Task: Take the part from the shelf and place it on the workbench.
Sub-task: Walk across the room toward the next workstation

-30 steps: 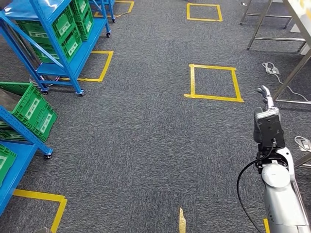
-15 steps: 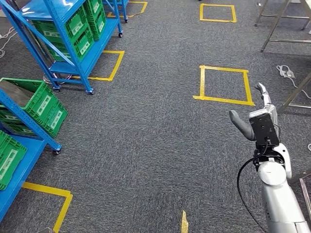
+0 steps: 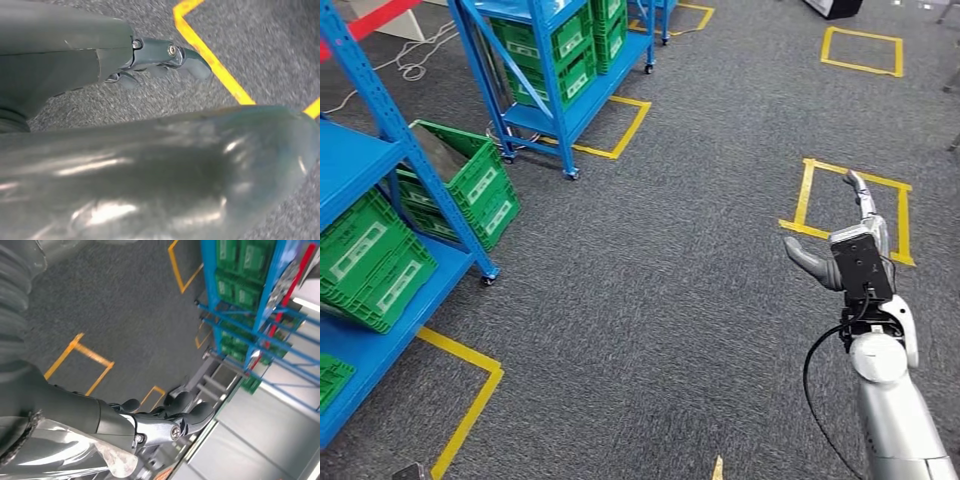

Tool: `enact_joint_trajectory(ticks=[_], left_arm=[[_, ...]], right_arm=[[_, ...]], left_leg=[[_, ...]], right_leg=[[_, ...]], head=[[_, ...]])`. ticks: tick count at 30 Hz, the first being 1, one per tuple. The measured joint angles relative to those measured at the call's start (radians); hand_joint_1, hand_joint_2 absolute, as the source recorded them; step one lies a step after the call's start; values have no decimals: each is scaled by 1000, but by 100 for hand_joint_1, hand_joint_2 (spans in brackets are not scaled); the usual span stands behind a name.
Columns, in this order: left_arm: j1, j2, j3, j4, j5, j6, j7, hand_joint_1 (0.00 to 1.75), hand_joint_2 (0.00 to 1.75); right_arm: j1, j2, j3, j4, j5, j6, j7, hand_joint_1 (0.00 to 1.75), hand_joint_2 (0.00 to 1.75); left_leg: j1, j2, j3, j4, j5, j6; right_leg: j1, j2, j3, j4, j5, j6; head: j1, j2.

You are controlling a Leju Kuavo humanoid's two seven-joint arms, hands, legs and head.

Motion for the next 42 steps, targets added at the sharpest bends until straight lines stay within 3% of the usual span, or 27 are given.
enact_joint_trajectory(ticks=[2,4,5,7,9,11,12,14,15,17,18,20,22,24,26,27,28,29,31,33,35,36,38,40,42], left_arm=[[-2,0,0,0,-3,0,0,0,0],[-1,1,0,0,-6,0,0,0,0],[0,2,0,0,-7,0,1,0,0],[-3,2,0,0,-9,1,2,0,0],[-9,1,-1,0,-14,1,3,0,0],[-13,0,-2,0,-19,1,5,0,0],[-14,0,-3,0,-20,1,6,0,0],[-16,1,-5,0,-24,1,11,0,0],[-19,2,-6,0,-26,1,13,0,0],[-28,3,-7,0,-27,2,15,0,0],[-32,4,-7,0,-27,2,15,0,0],[-33,4,-8,0,-27,3,16,0,0],[-35,5,-8,0,-25,4,15,0,0],[-39,6,-8,0,-22,4,15,0,0],[-39,6,-8,0,-19,4,15,0,0],[-37,6,-8,0,-18,4,15,0,0],[-36,6,-8,0,-17,4,15,0,0],[-35,6,-8,0,-17,4,15,0,0],[-36,6,-8,0,-16,4,15,0,0],[-35,6,-8,0,-16,4,15,0,0],[-30,9,-7,0,-15,5,15,0,0],[-27,10,-7,0,-15,6,15,0,0],[-27,11,-7,1,-15,8,15,0,0],[-28,9,-8,1,-15,9,15,0,0],[-27,8,-8,1,-15,9,15,0,0]], right_arm=[[-1,0,1,0,1,0,-1,0,175],[-2,2,4,1,4,0,-4,0,175],[-3,4,6,1,4,0,-7,0,175],[-6,10,9,0,1,0,-17,0,175],[-6,17,11,0,-9,0,-30,0,175],[-6,26,14,3,-20,4,-43,0,175],[-7,31,18,6,-25,7,-48,0,175],[-15,42,27,11,-30,16,-57,0,175],[-21,48,33,13,-31,19,-59,0,175],[-35,56,43,18,-31,21,-63,0,175],[-40,59,49,20,-31,22,-64,0,175],[-51,65,60,23,-30,24,-65,0,175],[-61,68,70,25,-29,26,-67,0,175],[-64,68,74,27,-28,28,-68,0,175],[-61,68,77,30,-28,30,-70,0,175],[-59,68,79,31,-28,32,-72,0,175],[-58,68,80,32,-27,33,-73,0,175],[-58,68,81,32,-27,33,-74,0,175],[-58,68,84,32,-27,33,-76,0,175],[-57,68,86,32,-28,34,-78,0,175],[-56,68,88,32,-28,34,-80,0,175],[-56,69,90,32,-28,35,-81,0,175],[-57,69,93,32,-30,38,-86,0,175],[-55,69,95,32,-33,43,-90,0,175],[-54,69,97,32,-36,50,-93,0,175]], left_leg=[[1,-24,-8,4,1,-12],[4,-46,-17,5,6,-23],[4,-45,-20,7,4,-28],[2,-1,-42,56,-29,-39],[4,58,-98,177,-89,-48],[8,76,-146,279,-120,-53],[9,79,-148,283,-110,-54],[7,98,-97,180,-44,-47],[1,123,-63,112,-16,-42],[-9,162,-20,19,7,-30],[-13,165,-18,8,3,-27],[-10,142,-17,-1,5,-19],[-2,116,-12,-10,11,-9],[3,91,-10,-13,13,-3],[5,62,-10,-12,12,-1],[5,47,-9,-11,12,-1],[6,31,-8,-10,11,-2],[8,17,-7,-8,9,-4],[9,-11,-8,-1,5,-12],[10,-34,-17,4,5,-25],[12,-54,-24,4,9,-36],[11,-46,-27,9,5,-41],[8,7,-52,68,-31,-51],[10,63,-112,195,-89,-59],[15,78,-154,280,-109,-63]], right_leg=[[-4,33,39,-75,15,-6],[-3,23,46,-83,11,-18],[-3,12,48,-86,12,-24],[-5,-15,54,-91,12,-38],[-1,-43,58,-93,9,-48],[1,-71,61,-93,6,-51],[2,-84,63,-93,4,-52],[3,-108,70,-93,-2,-50],[6,-119,74,-92,-5,-47],[12,-141,78,-91,-12,-40],[15,-153,79,-92,-14,-36],[15,-169,82,-93,-20,-27],[12,-129,66,-55,-48,-18],[8,-67,8,59,-100,-13],[7,-46,-61,177,-135,-9],[7,-44,-77,191,-125,-7],[6,-41,-75,171,-98,-7],[4,-33,-54,113,-57,-6],[-4,9,6,-19,4,-6],[-7,36,37,-78,13,-9],[-5,18,41,-82,12,-18],[-6,7,44,-83,12,-23],[-8,-20,51,-88,11,-36],[-5,-48,55,-88,7,-45],[-3,-75,59,-88,2,-48]], head=[[0,0],[-1,0],[-1,0],[-8,0],[-14,0],[-14,0],[-14,0],[-14,0],[-14,0],[-13,0],[-12,0],[-11,0],[-7,0],[0,0],[3,0],[2,0],[2,0],[2,0],[2,0],[2,0],[1,0],[0,0],[-9,0],[-17,0],[-17,0]])
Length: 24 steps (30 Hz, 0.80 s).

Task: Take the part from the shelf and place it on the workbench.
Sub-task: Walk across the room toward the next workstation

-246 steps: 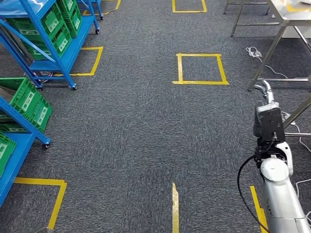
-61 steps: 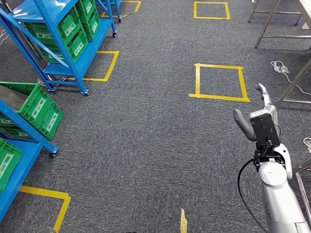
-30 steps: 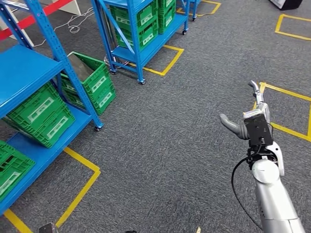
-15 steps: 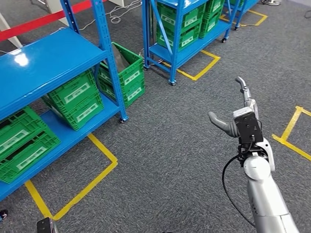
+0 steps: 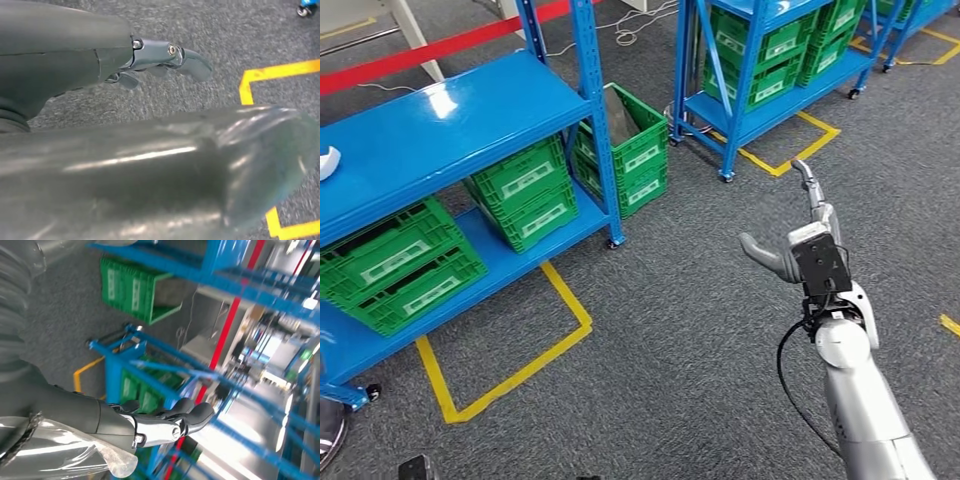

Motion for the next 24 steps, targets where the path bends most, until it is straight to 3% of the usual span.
enact_joint_trajectory(ticks=[1,2,4,6,8,9,11,13,15,16,18,20,22,24], left_arm=[[1,0,0,0,0,0,0,0,0],[1,1,0,0,0,0,0,0,0],[1,2,0,0,0,1,0,0,0],[-2,2,0,0,0,1,0,0,0],[-1,2,0,0,0,1,1,0,0],[1,2,0,0,0,1,1,0,0],[-1,2,0,0,0,1,1,0,0],[-4,3,0,0,0,1,1,0,0],[-4,2,0,0,0,1,1,0,0],[-3,1,0,0,0,1,1,0,0],[-3,1,0,0,0,1,1,0,0],[-4,1,0,0,0,1,1,0,0],[-2,1,0,0,0,1,2,0,0],[4,3,0,0,0,1,2,0,0]], right_arm=[[0,0,1,0,-1,3,-1,0,175],[0,0,2,0,-2,4,-2,0,175],[0,0,3,0,-2,4,-4,0,175],[-1,0,3,0,-3,4,-5,0,175],[-3,0,4,0,-3,4,-5,0,175],[-5,0,5,0,-3,4,-6,0,175],[-8,-1,7,-1,-3,5,-6,0,175],[-8,-4,9,0,-6,12,-9,0,175],[-4,-6,11,3,-12,26,-14,0,175],[-3,-7,12,4,-14,33,-16,0,175],[-3,-9,14,5,-16,41,-17,0,175],[-4,-13,16,7,-17,44,-18,0,175],[-3,-15,19,10,-17,45,-19,0,175],[-3,-16,24,12,-17,47,-20,0,175]], left_leg=[[1,3,4,-9,17,0],[1,8,27,-56,49,3],[-7,46,94,-189,108,12],[-17,77,128,-263,121,22],[-20,64,128,-273,116,31],[-18,51,131,-277,117,36],[-11,28,137,-286,122,47],[-7,3,138,-288,123,54],[-7,-25,138,-287,122,55],[-7,-39,139,-286,122,55],[-5,-69,141,-284,120,53],[-5,-96,137,-278,118,45],[-2,-119,129,-276,121,32],[2,-134,124,-276,122,20]], right_leg=[[0,-13,3,0,-2,0],[1,-25,7,0,-6,1],[4,-49,17,0,-14,7],[10,-72,22,0,-21,16],[13,-94,27,-3,-25,26],[12,-89,28,-1,-31,31],[9,-38,7,45,-62,41],[7,18,-59,167,-115,44],[7,31,-122,267,-136,46],[7,33,-133,270,-119,46],[4,47,-99,165,-39,44],[-3,90,-46,47,10,41],[-3,110,-24,11,8,36],[-3,89,-18,5,9,27]], head=[[0,0],[0,0],[-1,0],[1,0],[3,0],[4,0],[8,0],[14,0],[15,0],[15,0],[15,0],[15,0],[14,0],[14,0]])
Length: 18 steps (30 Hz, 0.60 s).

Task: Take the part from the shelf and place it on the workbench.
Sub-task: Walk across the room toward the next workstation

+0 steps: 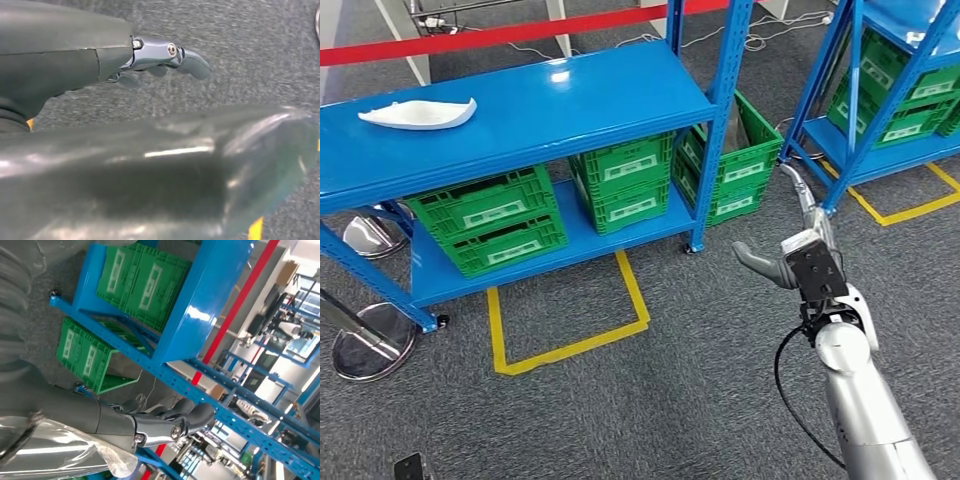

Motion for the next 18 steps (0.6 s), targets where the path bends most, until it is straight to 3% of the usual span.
enact_joint_trajectory(ticks=[2,4,6,7,9,11,12,13,15,16,17,18], left_arm=[[2,1,0,0,0,0,0,0,0],[0,0,0,0,0,0,0,0,0],[0,-1,0,0,0,0,0,0,0],[1,-1,0,0,0,0,0,0,0],[2,-1,0,0,0,0,0,0,0],[0,-1,-1,0,0,-1,0,0,0],[-2,-1,-2,0,0,-1,0,0,0],[-3,-1,-3,0,0,-1,0,0,0],[-3,-1,-5,0,0,-2,1,0,0],[-2,-2,-6,0,0,-1,1,0,0],[-2,-2,-6,0,0,-1,2,0,0],[-4,-2,-7,0,0,-1,2,0,0]], right_arm=[[-2,-1,5,1,2,5,-1,0,175],[-2,-2,8,3,5,9,-2,0,175],[-1,-4,9,7,7,11,-2,0,175],[0,-4,10,9,7,11,-2,0,175],[1,-5,13,12,8,12,-2,0,175],[1,-5,14,13,9,12,-2,0,175],[1,-7,15,14,9,12,-2,0,175],[1,-8,15,14,10,13,-2,0,131],[0,-10,18,16,9,14,1,0,44],[-1,-11,19,17,7,16,5,0,0],[-2,-12,19,18,3,19,14,0,0],[-3,-13,19,20,-3,23,29,0,44]], left_leg=[[-3,43,-17,37,-25,-11],[-3,109,-70,150,-81,-20],[3,132,-122,260,-119,-26],[4,136,-128,271,-112,-27],[4,148,-83,187,-54,-24],[-6,196,-17,59,-7,-12],[-12,216,1,20,1,-6],[-17,227,7,4,-2,0],[-16,207,6,-3,-1,9],[-13,197,8,-7,1,14],[-10,187,10,-12,4,20],[-6,178,13,-15,5,25]], right_leg=[[-2,-26,7,-6,1,-13],[0,-55,13,-8,-2,-24],[2,-83,16,-8,-6,-28],[3,-97,18,-8,-9,-28],[3,-121,26,-8,-14,-25],[7,-144,34,-7,-22,-17],[11,-156,37,-7,-25,-13],[14,-168,39,-8,-28,-8],[16,-189,44,-11,-34,2],[15,-178,43,-6,-43,7],[13,-153,35,14,-58,12],[11,-120,14,57,-81,15]], head=[[-6,0],[-13,0],[-14,0],[-14,0],[-14,0],[-14,0],[-13,0],[-12,0],[-11,0],[-10,0],[-8,0],[-5,0]])
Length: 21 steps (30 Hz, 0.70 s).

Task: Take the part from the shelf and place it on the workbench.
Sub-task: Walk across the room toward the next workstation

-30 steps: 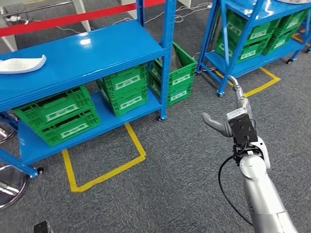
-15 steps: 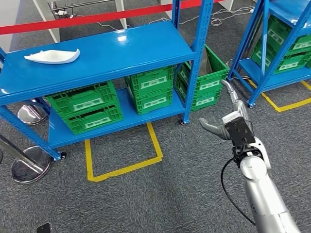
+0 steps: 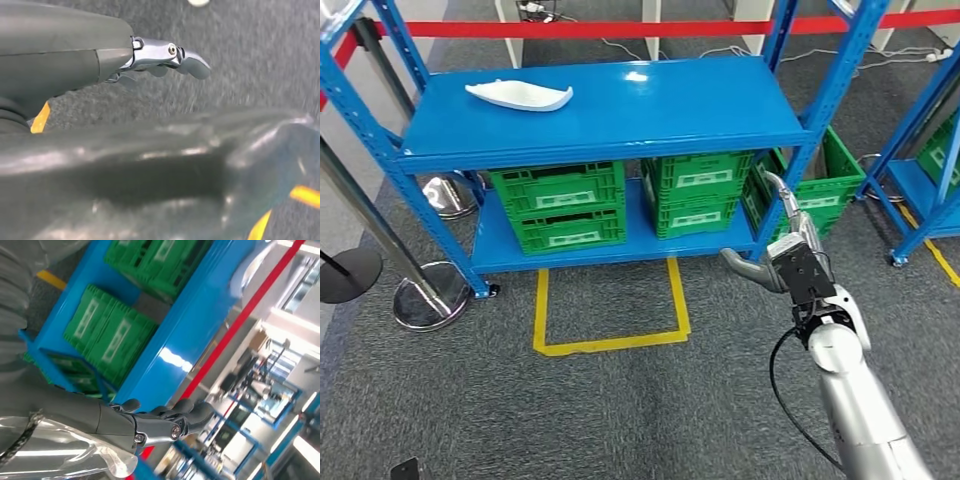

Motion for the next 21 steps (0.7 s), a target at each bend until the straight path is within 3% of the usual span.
enact_joint_trajectory(ticks=[1,3,4,5,8,10,13,17,21], left_arm=[[-1,0,0,0,0,0,1,0,0],[-1,-2,-1,0,0,0,3,0,0],[0,-3,-1,0,0,0,5,0,0],[1,-3,-1,0,0,0,6,0,0],[1,-2,-1,0,4,-1,8,0,0],[2,3,-1,0,6,-1,10,0,0],[4,5,-1,0,8,-1,12,0,0],[4,4,-1,0,8,-1,12,0,0],[4,4,-1,0,9,0,12,0,0]], right_arm=[[0,-2,-1,5,-8,5,19,0,87],[3,-4,-4,20,-22,16,56,0,175],[5,-4,-5,28,-29,20,70,0,175],[6,-4,-6,36,-35,23,80,0,175],[2,-4,-11,51,-61,27,99,0,175],[4,-4,-14,60,-82,23,103,0,175],[10,-2,-19,65,-105,6,98,0,175],[10,0,-25,65,-115,1,94,0,0],[10,1,-28,65,-122,2,94,0,0]], left_leg=[[0,-9,0,0,0,3],[0,-26,0,1,-2,7],[0,-34,1,2,-3,7],[0,-40,2,3,-4,7],[-2,-55,3,14,-13,0],[-11,-60,-3,24,-16,5],[-15,-62,-4,22,-13,13],[-12,-61,0,17,-13,11],[-6,-61,1,15,-14,-11]], right_leg=[[-1,34,-31,61,-28,2],[-1,60,-101,181,-66,4],[-1,63,-121,203,-60,4],[-1,64,-123,186,-34,4],[-7,65,-54,8,71,8],[-13,68,-26,-48,83,7],[-11,71,-24,-49,81,-1],[-6,72,-22,-49,78,-9],[-1,72,-22,-49,76,-14]], head=[[3,0],[6,0],[7,0],[7,0],[8,0],[6,0],[1,0],[1,0],[2,0]])
